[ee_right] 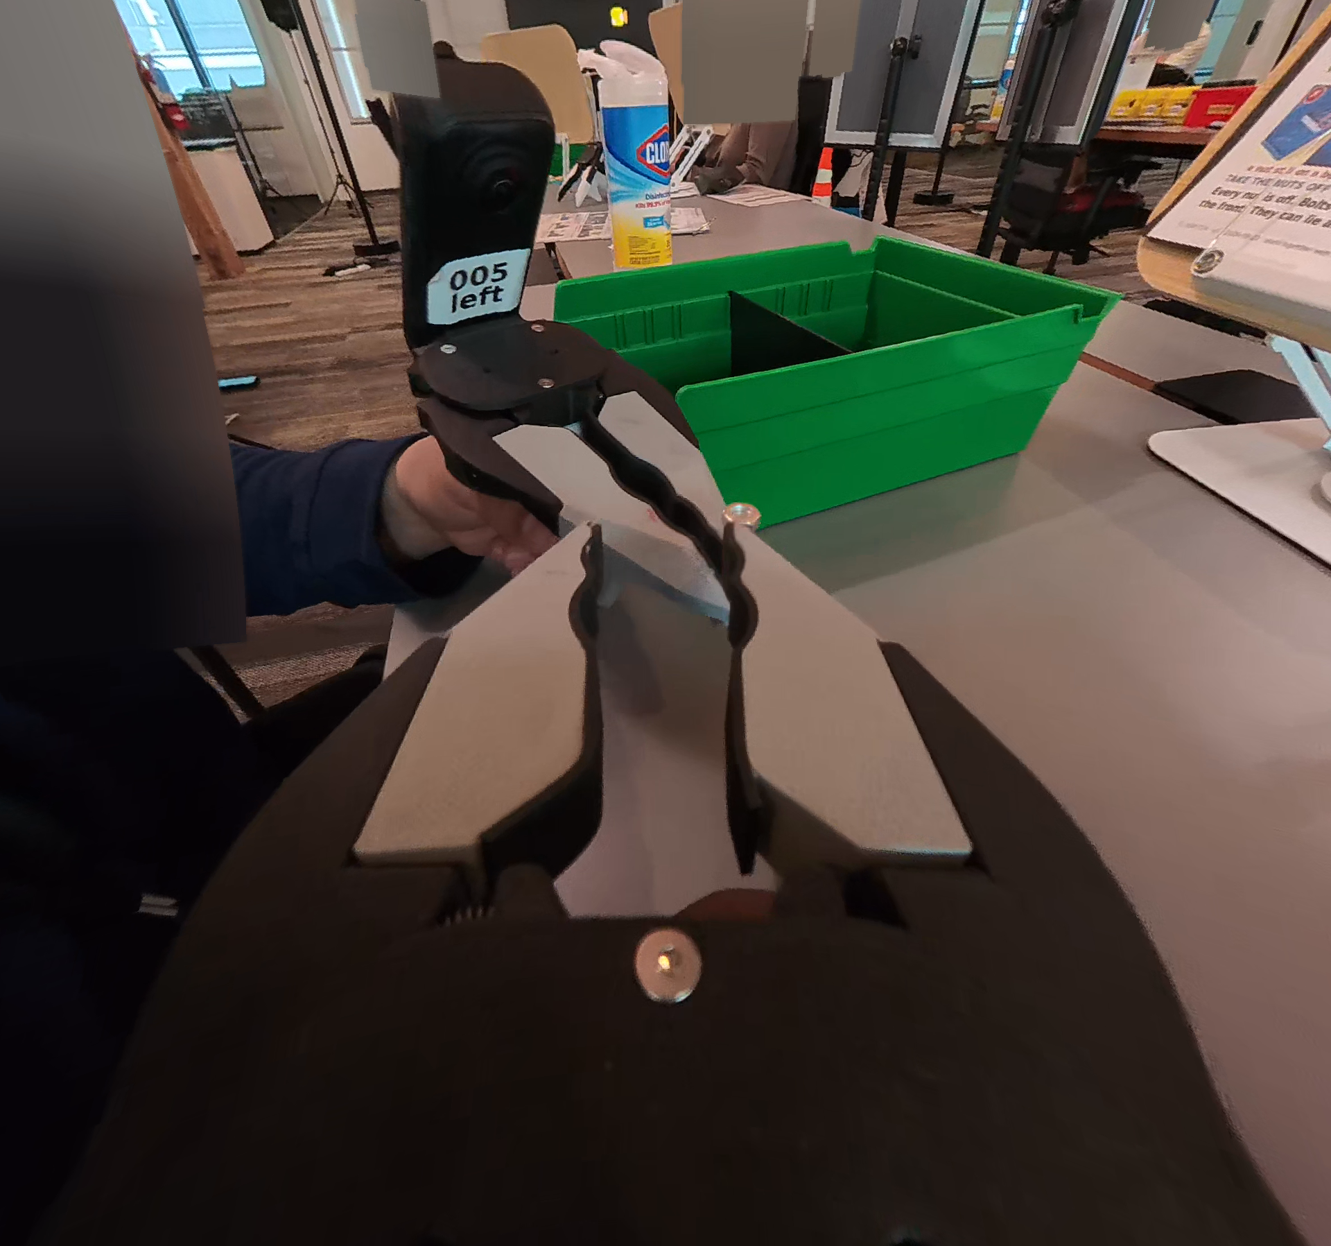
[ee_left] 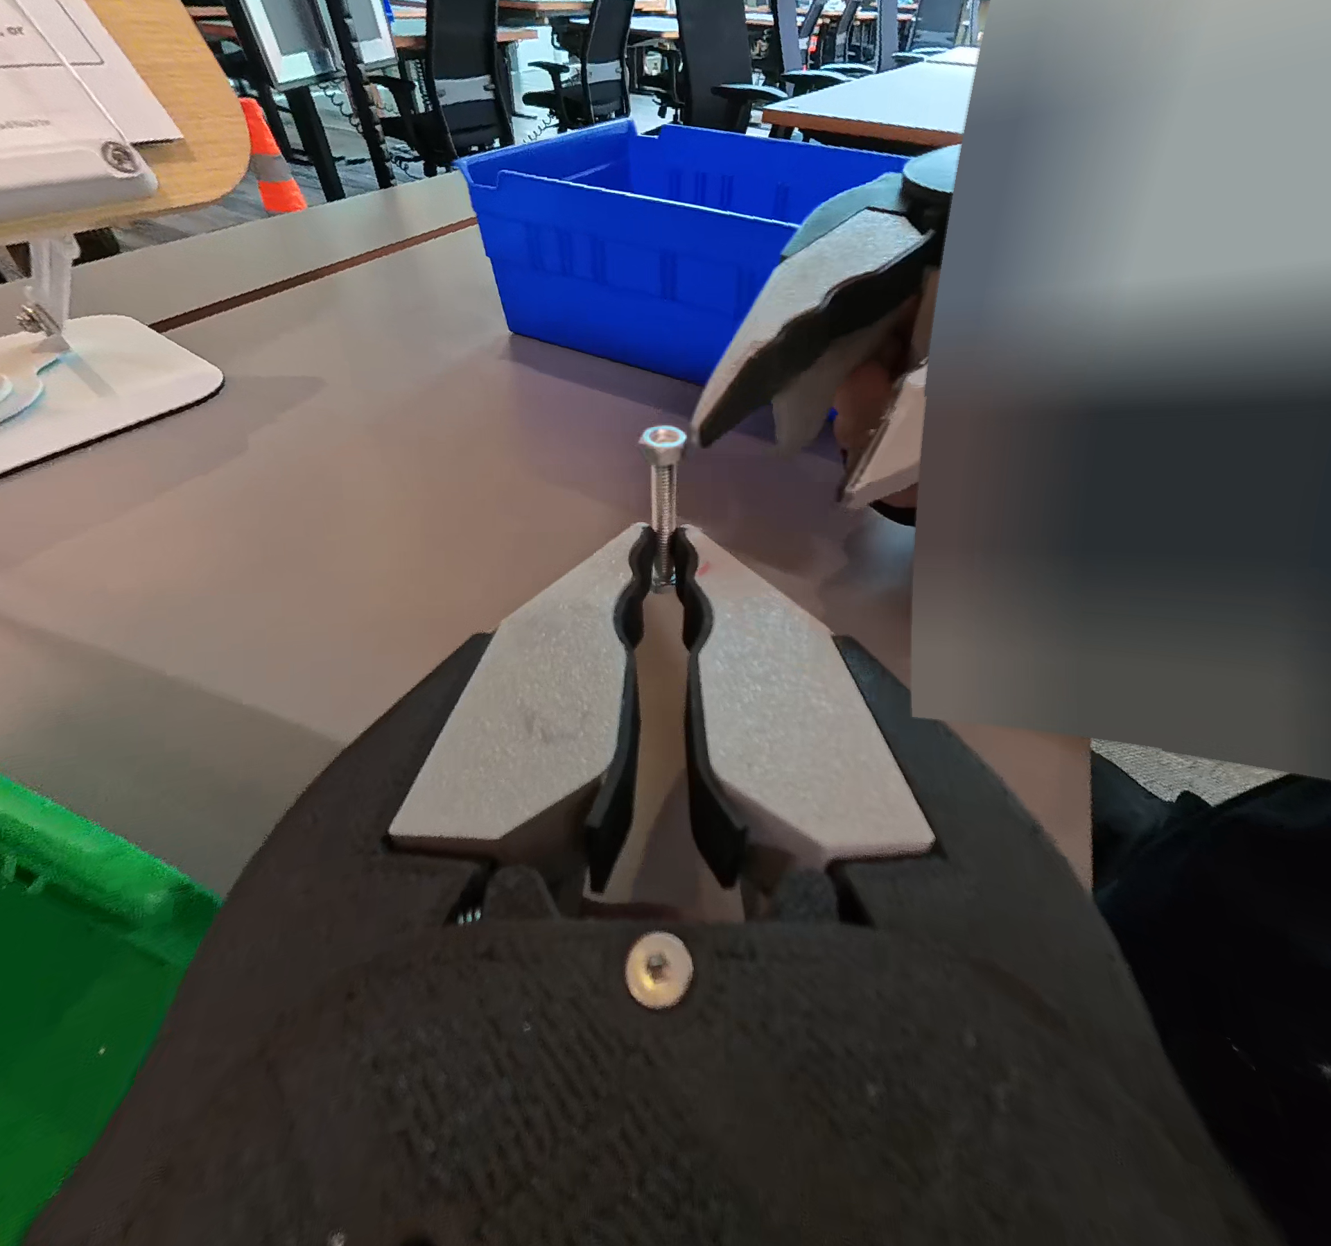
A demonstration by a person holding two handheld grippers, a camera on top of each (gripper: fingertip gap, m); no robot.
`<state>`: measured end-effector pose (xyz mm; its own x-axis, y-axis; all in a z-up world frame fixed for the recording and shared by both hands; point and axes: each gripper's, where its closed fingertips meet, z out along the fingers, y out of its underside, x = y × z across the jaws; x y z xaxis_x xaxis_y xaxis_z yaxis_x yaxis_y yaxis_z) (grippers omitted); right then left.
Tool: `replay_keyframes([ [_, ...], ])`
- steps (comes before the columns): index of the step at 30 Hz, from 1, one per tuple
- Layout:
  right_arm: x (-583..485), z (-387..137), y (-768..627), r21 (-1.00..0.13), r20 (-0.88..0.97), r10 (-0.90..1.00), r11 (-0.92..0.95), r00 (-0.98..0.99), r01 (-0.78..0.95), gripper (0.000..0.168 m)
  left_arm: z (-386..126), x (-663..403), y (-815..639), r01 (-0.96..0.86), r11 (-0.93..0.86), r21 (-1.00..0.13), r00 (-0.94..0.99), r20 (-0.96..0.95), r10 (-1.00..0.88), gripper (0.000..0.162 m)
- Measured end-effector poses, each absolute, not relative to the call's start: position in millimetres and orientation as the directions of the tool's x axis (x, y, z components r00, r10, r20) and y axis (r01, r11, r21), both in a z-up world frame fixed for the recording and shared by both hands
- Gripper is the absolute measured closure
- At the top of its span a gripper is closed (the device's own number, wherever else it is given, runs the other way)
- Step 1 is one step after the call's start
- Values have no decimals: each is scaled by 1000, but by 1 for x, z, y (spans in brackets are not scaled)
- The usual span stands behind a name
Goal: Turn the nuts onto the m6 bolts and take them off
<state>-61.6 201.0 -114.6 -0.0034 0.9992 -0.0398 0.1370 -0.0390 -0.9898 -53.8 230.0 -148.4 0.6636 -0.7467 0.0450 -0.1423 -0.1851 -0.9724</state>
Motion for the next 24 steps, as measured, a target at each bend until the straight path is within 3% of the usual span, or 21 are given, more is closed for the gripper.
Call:
replay_keyframes([
  [11, -63, -117, 204, -987, -45, 999, -46, 10, 154, 131, -149, -52, 229, -158, -175, -972, 656, 29, -754, 160],
  [14, -62, -116, 196, -989, -32, 999, -27, -30, 146, 141, -149, -55, 231, -144, -190, -971, 670, 46, -741, 160],
  [19, -61, -114, 212, -990, -33, 998, -40, 48, 135, 130, -150, -52, 229, -158, -181, -971, 660, 32, -751, 160],
  [24, -64, -118, 201, -986, -45, 999, -43, -7, 164, 122, -150, -53, 230, -160, -182, -970, 669, 29, -743, 159],
])
